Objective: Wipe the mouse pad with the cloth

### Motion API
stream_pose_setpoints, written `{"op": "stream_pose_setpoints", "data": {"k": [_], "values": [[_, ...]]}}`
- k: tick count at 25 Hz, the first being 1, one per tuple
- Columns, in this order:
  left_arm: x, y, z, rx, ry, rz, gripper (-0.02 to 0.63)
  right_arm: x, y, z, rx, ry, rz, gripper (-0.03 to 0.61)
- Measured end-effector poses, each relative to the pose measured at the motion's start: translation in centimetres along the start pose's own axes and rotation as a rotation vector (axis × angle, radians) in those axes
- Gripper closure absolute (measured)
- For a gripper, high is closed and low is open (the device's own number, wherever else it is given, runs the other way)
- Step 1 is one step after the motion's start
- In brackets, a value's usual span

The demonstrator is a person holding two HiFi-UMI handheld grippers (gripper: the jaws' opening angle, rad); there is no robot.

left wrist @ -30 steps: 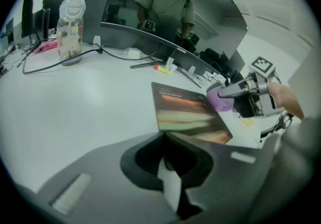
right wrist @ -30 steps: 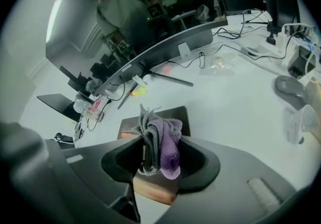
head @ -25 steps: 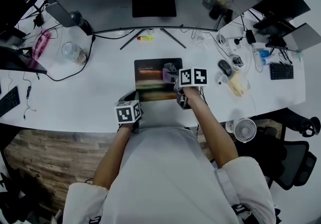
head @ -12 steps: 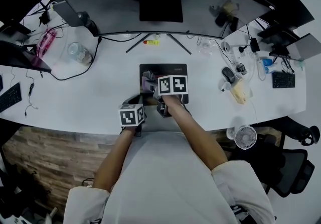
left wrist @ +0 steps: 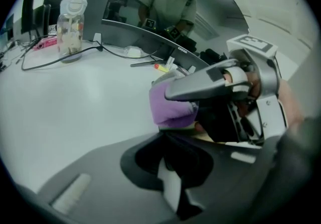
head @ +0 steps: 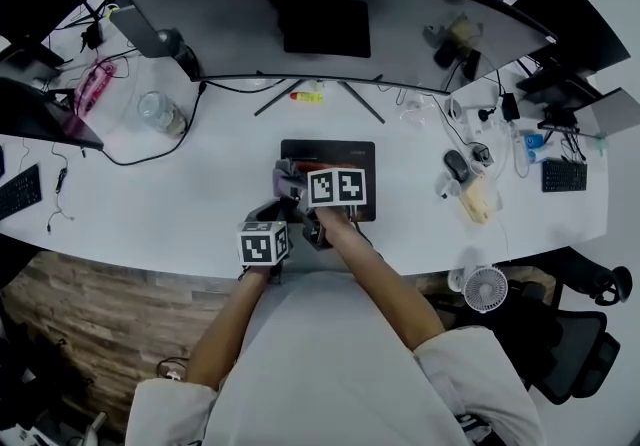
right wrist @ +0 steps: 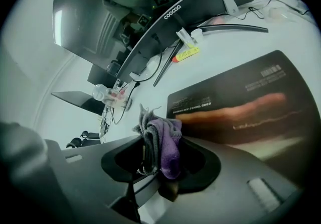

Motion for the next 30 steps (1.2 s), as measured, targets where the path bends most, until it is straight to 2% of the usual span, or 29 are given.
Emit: {"op": "stream_pose_setpoints", "data": {"k": [30], "values": [[-0.2,0.2,-0.5,0.004,0.029,0.005,0.614,0.1,-3.6,-5.3,-0.031,0.041,0.018,0.387]]}}
Point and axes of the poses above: the fingertips, and each gripper's own axes: y forward along the fingers, z to its left, x out of its top, the point moved 6 cm from there along -y, backward along the fingers, and after that the axes turned 7 degrees about -x, right-handed, at the moved point
